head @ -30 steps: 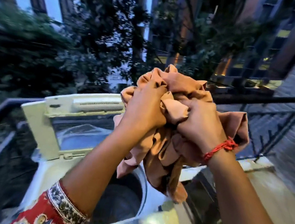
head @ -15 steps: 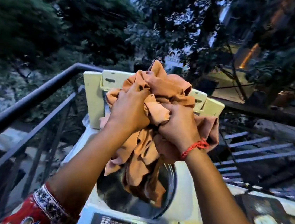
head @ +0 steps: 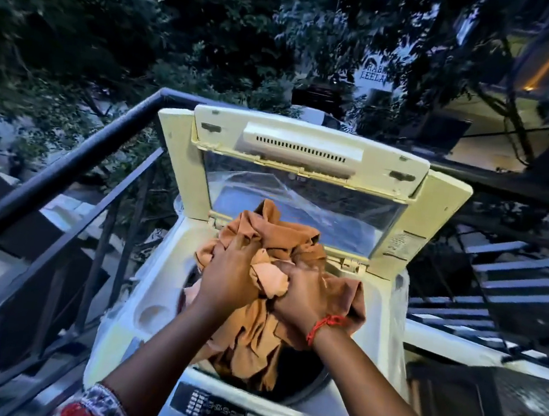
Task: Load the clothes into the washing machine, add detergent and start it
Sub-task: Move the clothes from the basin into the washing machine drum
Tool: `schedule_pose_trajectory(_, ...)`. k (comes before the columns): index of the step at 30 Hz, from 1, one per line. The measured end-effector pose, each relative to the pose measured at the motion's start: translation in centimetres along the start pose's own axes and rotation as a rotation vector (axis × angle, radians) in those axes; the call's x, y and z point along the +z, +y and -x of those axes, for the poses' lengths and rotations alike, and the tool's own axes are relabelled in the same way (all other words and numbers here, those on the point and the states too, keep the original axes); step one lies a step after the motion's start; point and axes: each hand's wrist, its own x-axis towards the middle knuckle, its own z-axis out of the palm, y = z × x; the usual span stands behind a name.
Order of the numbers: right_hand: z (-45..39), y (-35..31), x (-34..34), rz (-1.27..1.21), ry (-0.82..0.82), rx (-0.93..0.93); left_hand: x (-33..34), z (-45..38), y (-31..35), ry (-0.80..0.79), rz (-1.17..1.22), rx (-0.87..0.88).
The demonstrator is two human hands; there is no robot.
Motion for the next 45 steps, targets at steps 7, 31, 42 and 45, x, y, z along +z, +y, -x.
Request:
schedule_pose_trajectory(7,-2.0,9.0,9.0,0.049,-0.309,0.215,5.6,-0.9,-2.9,-0.276,0.055,0.016)
schedule_pose_trajectory(31,14.4,10.9,1.3,-0.019,0.174,0.513,9.7,4.1,8.3,-0.397,0.287,0.683)
schedule_pose_trajectory(42,37.2,15.9,2.3,-0.098,0.349,1.099,16.3,18.0,21.0,-0.58,0.191,1.156)
schedule_pose_trajectory(45,41.8,17.2,3.5,-0.144,0.374,1.169,18.5,21.8,23.4,-0.602,0.115,1.23)
